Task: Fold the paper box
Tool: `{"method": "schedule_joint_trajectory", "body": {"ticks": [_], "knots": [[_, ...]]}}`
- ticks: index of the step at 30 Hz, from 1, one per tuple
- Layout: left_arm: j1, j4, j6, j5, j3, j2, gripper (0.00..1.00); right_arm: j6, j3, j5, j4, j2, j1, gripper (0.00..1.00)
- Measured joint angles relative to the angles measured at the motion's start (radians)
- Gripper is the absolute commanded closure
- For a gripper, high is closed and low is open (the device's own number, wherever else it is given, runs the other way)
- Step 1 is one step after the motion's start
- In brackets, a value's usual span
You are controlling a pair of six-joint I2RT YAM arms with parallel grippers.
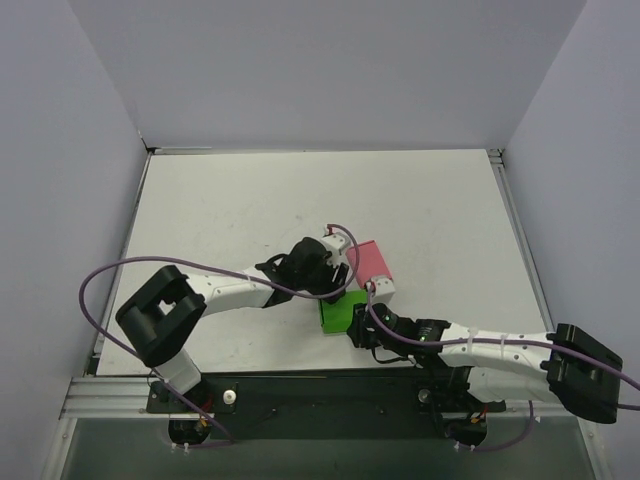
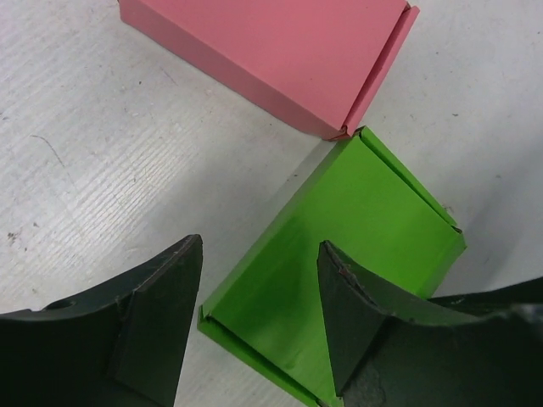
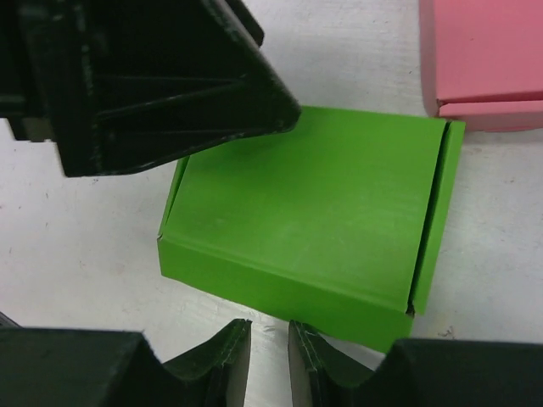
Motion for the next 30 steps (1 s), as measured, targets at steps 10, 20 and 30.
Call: {"method": "schedule_joint_trajectory", "body": {"ticks": [10, 20, 30], "knots": [[0.014, 0.053, 0.006, 0.110, 0.043, 0.122, 0.51, -0.018, 0.016, 0.005, 0.071, 0.095, 0.007, 0.74], [0.023, 0.126, 0.012, 0.164, 0.017, 0.130, 0.59, -0.078, 0.016, 0.025, 0.150, 0.167, 0.007, 0.75], [0.036, 0.285, -0.021, 0.167, -0.094, 0.103, 0.61, -0.177, -0.048, 0.054, 0.325, 0.195, 0.014, 0.74]]}}
